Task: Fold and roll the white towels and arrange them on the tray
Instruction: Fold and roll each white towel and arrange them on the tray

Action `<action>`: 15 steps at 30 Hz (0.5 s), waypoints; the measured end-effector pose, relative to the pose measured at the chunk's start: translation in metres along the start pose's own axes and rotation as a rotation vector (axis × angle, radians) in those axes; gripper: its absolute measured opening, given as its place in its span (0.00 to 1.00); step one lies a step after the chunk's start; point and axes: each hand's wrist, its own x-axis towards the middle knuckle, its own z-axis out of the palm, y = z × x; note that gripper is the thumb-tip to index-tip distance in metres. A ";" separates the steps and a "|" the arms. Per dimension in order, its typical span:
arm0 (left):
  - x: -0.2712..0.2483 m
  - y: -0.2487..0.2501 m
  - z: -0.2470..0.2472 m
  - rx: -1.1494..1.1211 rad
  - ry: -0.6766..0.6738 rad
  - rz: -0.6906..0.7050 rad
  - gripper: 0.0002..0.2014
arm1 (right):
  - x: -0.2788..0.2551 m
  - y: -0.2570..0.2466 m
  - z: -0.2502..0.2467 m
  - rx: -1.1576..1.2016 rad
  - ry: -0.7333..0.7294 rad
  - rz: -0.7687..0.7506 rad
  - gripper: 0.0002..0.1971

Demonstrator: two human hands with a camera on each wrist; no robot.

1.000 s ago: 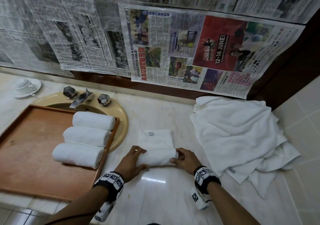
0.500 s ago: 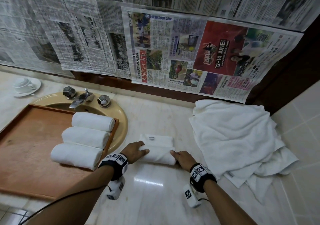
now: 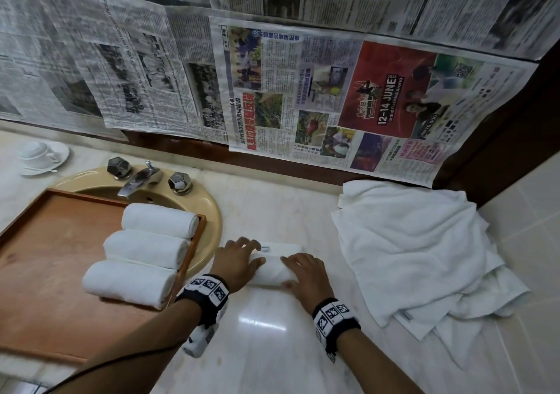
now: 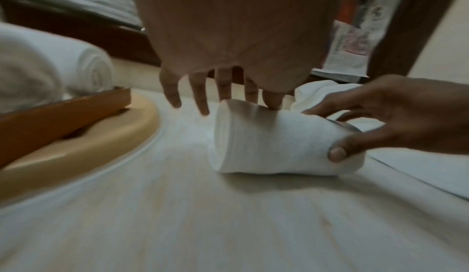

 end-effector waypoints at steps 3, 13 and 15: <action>0.001 0.004 0.009 0.038 0.021 0.147 0.27 | 0.011 0.005 -0.008 -0.012 -0.097 0.037 0.28; 0.039 0.005 0.004 0.020 -0.209 0.063 0.27 | 0.054 0.016 -0.025 0.193 -0.302 0.276 0.35; 0.054 0.004 0.001 -0.006 -0.324 0.003 0.28 | 0.066 0.020 -0.027 0.236 -0.313 0.316 0.32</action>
